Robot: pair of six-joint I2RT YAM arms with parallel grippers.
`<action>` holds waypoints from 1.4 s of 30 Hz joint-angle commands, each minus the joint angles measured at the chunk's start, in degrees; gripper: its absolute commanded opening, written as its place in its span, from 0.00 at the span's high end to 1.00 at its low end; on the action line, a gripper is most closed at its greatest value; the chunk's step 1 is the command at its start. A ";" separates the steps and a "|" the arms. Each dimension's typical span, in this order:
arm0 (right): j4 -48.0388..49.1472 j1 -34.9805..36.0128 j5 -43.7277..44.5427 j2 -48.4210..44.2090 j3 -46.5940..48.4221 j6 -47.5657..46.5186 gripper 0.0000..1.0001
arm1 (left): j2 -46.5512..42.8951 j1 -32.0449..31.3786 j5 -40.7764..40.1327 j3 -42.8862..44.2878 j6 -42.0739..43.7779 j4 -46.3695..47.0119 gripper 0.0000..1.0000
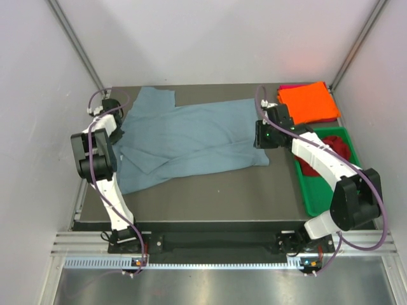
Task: Fold and stack the t-shirts
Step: Fold the tshirt
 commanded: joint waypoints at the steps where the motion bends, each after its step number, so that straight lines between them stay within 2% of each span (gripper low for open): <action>1: 1.17 0.65 0.90 -3.25 -0.72 1.10 0.64 | 4.82 0.63 -3.24 4.34 1.94 0.91 0.86; 7: 1.69 0.74 1.08 -5.01 -4.05 3.21 0.64 | 11.59 0.72 -3.42 14.97 4.49 -0.49 0.83; 10: 1.96 0.74 1.17 -5.63 -6.25 4.96 0.64 | 13.71 0.54 -1.84 20.85 5.72 -2.41 0.78; 11: 1.61 0.83 2.47 -5.45 -7.04 5.67 0.64 | 13.97 0.54 -0.88 23.74 6.33 -3.03 0.74; 14: -0.75 0.83 5.64 -4.49 -7.31 10.50 0.64 | 11.97 0.11 0.72 27.27 6.95 -5.23 0.69; 19: -0.42 0.74 4.78 -4.92 -9.41 18.05 0.64 | 4.76 -1.12 -0.95 26.59 6.17 -8.22 0.57; 22: 1.60 0.74 2.49 -5.63 -12.31 21.58 0.64 | -1.65 -2.27 -0.87 21.50 4.06 -8.84 0.55; 26: 2.40 0.92 2.48 -4.93 -14.17 22.29 0.64 | -13.61 -2.44 0.54 8.96 -2.77 -9.28 0.54; 31: 2.40 0.48 2.49 -1.33 -12.41 21.76 0.63 | -24.15 -2.36 6.60 -1.26 -9.46 -9.36 0.48; 33: 2.40 0.57 1.88 0.08 -11.27 23.07 0.63 | -24.96 -2.18 6.17 -3.04 -14.12 -12.25 0.49; 35: 3.36 0.57 1.61 0.35 -11.18 24.04 0.62 | -23.82 -2.36 6.25 -2.34 -18.24 -19.98 0.51; 37: 5.37 0.57 0.13 0.52 -11.62 24.83 0.61 | -23.03 -2.53 9.67 -2.85 -20.11 -24.21 0.54; 39: 6.52 0.74 -1.11 1.66 -11.44 24.66 0.59 | -24.08 -2.53 13.53 -8.64 -20.99 -22.91 0.56; 40: 6.53 0.83 -0.94 2.71 -11.09 24.22 0.59 | -26.00 -2.53 13.81 -13.71 -22.56 -21.95 0.56; 42: 6.00 0.92 -0.16 3.77 -10.74 23.87 0.59 | -27.68 -2.45 13.46 -17.70 -23.97 -18.69 0.57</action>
